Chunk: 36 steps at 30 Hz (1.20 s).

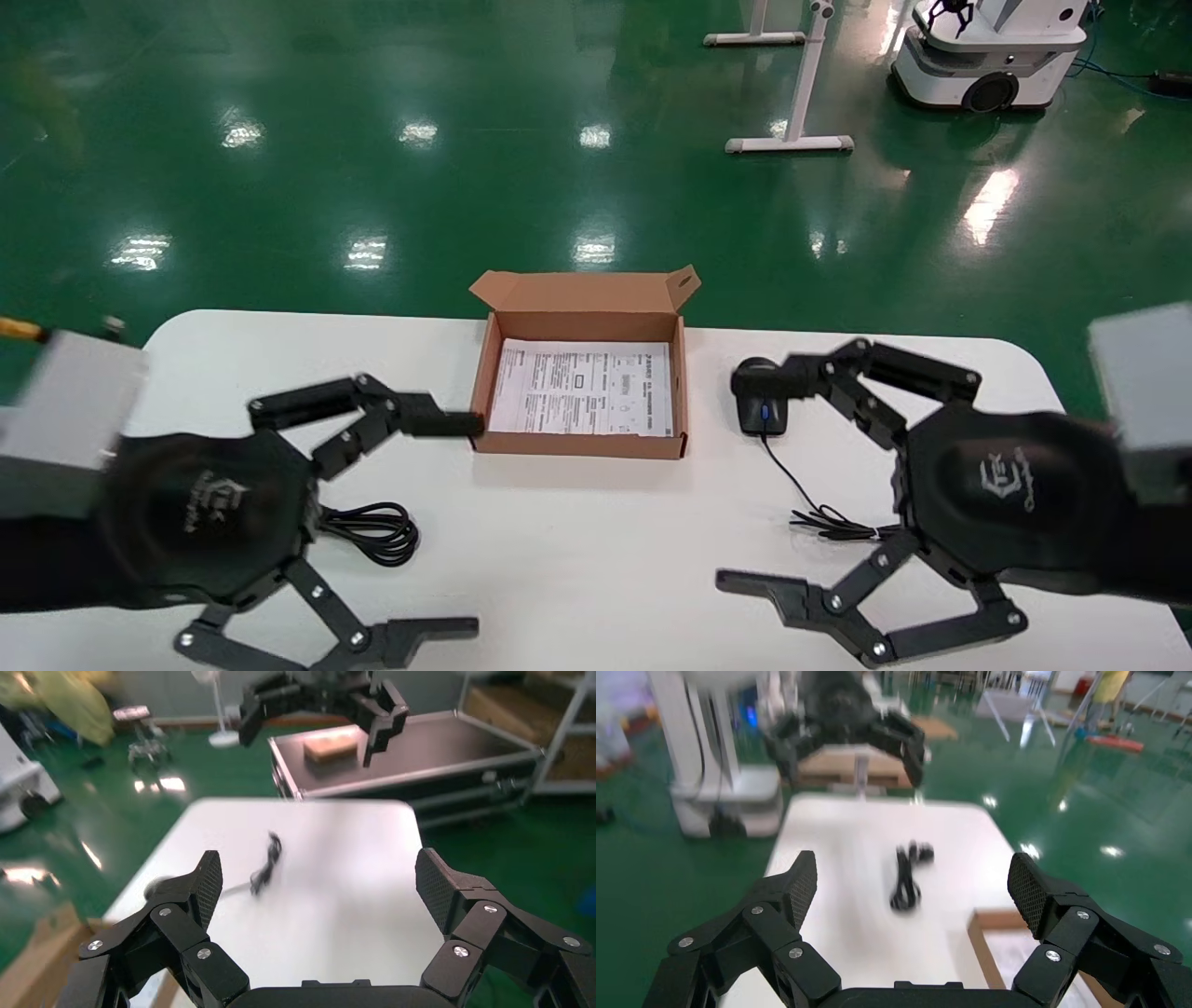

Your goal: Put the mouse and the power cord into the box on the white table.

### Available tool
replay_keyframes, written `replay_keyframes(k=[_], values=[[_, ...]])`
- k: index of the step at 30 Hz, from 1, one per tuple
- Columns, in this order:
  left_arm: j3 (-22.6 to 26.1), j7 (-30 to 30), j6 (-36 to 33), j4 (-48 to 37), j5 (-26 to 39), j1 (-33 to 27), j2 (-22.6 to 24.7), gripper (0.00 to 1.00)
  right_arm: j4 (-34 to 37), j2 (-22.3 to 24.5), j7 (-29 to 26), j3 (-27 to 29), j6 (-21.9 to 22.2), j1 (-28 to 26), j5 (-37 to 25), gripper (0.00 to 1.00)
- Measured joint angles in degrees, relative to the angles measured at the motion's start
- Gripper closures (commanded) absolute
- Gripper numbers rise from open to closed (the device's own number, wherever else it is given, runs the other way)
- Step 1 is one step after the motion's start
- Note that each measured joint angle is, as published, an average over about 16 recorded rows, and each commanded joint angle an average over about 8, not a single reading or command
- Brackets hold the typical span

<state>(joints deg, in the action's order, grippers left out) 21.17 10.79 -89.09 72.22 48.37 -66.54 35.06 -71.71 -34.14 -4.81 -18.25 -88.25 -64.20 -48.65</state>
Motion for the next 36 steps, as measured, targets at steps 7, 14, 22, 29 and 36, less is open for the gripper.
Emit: replay_keyframes(k=[7, 14, 22, 29, 36], values=[[8.18, -2.35, -1.75, -3.25, 10.06, -7.48, 0.29, 0.0, 5.46, -0.1, 9.96, -5.58, -2.1, -5.18, -10.01, 0.0], [18.45, -8.21, -1.8, -9.24, 22.62, -15.4, 1.84, 0.0, 15.67, -2.05, 21.72, -13.09, -2.43, -11.34, -19.72, 0.0], [28.18, -17.39, -1.24, -21.38, 34.54, -23.03, 6.82, 0.0, 30.82, -6.28, 33.96, -19.7, -1.06, -17.49, -28.08, 0.0], [33.02, -25.71, 0.22, -34.86, 41.05, -28.39, 12.5, 0.0, 43.18, -10.79, 41.9, -22.64, 2.3, -21.54, -33.17, 0.0], [35.22, -33.16, 2.2, -47.01, 44.94, -32.01, 17.53, 0.0, 52.69, -14.79, 46.96, -23.88, 6.3, -24.24, -36.18, 0.0]])
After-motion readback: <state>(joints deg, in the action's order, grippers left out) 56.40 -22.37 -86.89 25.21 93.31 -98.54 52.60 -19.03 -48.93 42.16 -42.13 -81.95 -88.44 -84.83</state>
